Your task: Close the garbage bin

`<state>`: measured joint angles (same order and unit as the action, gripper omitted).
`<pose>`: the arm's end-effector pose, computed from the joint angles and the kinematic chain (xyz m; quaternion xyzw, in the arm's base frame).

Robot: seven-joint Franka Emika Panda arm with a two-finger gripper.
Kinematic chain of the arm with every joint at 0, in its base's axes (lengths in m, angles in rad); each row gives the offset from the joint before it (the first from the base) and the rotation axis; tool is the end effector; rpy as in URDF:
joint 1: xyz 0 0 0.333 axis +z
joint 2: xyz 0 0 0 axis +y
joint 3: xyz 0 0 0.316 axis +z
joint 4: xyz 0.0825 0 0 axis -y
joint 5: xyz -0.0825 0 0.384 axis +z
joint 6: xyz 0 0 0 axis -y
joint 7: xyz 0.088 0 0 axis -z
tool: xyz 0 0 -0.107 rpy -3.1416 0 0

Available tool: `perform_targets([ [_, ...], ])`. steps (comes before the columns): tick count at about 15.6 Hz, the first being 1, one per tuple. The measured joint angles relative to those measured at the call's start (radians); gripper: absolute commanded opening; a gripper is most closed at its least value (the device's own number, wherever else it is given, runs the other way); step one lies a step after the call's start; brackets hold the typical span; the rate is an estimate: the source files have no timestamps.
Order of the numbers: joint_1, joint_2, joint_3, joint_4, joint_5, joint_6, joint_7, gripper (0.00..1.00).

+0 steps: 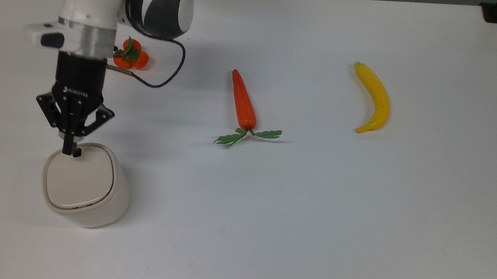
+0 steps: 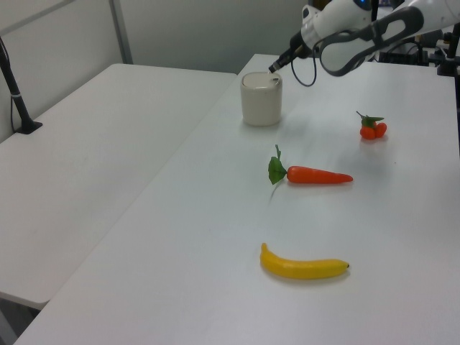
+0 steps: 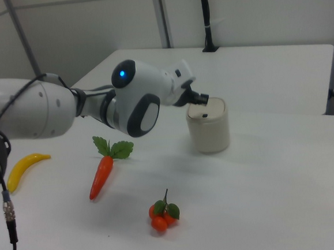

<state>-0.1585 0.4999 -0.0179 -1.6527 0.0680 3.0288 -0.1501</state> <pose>0.7167 -0.1305 0.4278 0.9047 -0.0381 0.4208 0.0547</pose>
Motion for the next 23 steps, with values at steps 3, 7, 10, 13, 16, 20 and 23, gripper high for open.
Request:
perform_targets([
  [3, -0.003, -0.07, 0.0, 0.0, 0.0, -0.094, 0.012, 0.12],
  [7, -0.003, -0.185, 0.0, 0.001, 0.001, -0.36, 0.038, 0.43],
  [10, 0.003, -0.264, 0.0, 0.023, 0.001, -0.651, 0.127, 0.73],
  [13, 0.007, -0.31, 0.004, 0.082, 0.001, -0.901, 0.26, 1.0],
  [16, 0.008, -0.351, 0.009, 0.122, 0.001, -1.054, 0.348, 1.0],
  [20, 0.016, -0.419, 0.045, 0.13, 0.01, -1.237, 0.382, 1.0],
  [23, 0.027, -0.461, 0.098, 0.13, 0.011, -1.334, 0.461, 1.0],
])
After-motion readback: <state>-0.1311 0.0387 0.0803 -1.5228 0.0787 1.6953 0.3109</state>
